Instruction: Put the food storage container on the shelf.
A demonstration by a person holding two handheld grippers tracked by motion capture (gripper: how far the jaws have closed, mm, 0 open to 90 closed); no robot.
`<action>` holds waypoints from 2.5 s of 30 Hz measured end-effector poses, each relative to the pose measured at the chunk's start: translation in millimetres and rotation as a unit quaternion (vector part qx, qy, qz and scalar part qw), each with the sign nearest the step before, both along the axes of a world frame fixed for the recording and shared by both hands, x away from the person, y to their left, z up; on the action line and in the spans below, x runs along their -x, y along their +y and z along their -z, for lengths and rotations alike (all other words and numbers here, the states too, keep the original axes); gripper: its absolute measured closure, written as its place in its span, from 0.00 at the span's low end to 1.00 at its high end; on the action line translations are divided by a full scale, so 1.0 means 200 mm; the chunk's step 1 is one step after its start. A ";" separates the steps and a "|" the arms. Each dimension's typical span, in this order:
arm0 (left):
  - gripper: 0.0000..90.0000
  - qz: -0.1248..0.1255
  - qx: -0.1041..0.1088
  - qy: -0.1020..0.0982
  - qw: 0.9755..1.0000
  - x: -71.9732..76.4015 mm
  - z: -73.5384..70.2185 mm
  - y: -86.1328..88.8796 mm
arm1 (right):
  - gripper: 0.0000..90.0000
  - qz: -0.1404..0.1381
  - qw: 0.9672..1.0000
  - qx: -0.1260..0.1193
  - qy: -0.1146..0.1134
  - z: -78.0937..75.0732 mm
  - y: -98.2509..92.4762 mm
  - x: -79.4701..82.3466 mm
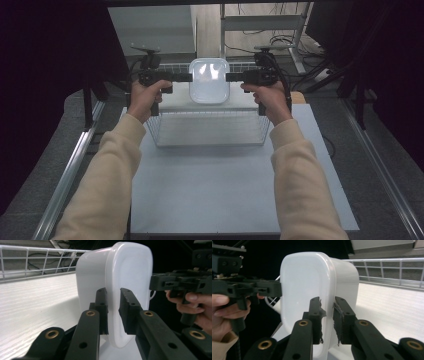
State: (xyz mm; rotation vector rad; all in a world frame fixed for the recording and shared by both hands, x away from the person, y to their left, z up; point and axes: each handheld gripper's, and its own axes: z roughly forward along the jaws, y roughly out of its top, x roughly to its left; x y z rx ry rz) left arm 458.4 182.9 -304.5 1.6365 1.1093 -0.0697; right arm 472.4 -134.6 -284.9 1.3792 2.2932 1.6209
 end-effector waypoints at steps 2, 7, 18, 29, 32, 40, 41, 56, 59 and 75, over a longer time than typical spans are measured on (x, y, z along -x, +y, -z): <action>0.84 -0.003 -0.002 0.007 1.000 -0.02 0.01 -0.01 | 0.82 0.002 1.000 -0.001 0.004 0.00 0.00 -0.01; 0.79 -0.012 0.022 0.036 0.999 -0.09 0.05 -0.01 | 0.78 0.022 0.998 -0.030 0.048 0.06 -0.01 -0.09; 0.73 -0.030 0.036 0.048 0.998 -0.14 0.10 -0.02 | 0.71 0.051 0.994 -0.057 0.082 0.13 0.00 -0.15; 0.38 -0.033 -0.017 -0.003 0.999 -0.05 0.04 -0.02 | 0.42 0.047 0.999 -0.022 0.018 0.07 -0.02 -0.07; 0.36 -0.029 -0.028 -0.026 0.999 0.04 0.01 0.01 | 0.41 0.022 0.999 -0.029 -0.023 0.04 -0.07 0.01; 0.38 -0.019 -0.067 -0.058 0.996 0.21 0.00 0.06 | 0.39 0.001 0.998 0.013 -0.066 0.03 -0.17 0.18; 0.38 -0.019 -0.067 -0.058 0.996 0.21 0.00 0.06 | 0.39 -0.001 0.997 0.024 -0.069 0.03 -0.18 0.19; 0.38 -0.002 -0.094 -0.108 0.990 0.63 0.17 0.11 | 0.35 -0.024 0.990 0.043 -0.131 0.16 -0.38 0.52; 0.37 0.009 -0.106 -0.116 0.987 0.76 0.27 0.12 | 0.31 -0.025 0.986 0.060 -0.156 0.27 -0.40 0.66; 0.32 -0.019 -0.151 -0.053 0.987 0.99 0.83 0.15 | 0.24 -0.021 0.987 0.104 -0.120 0.84 -0.53 0.96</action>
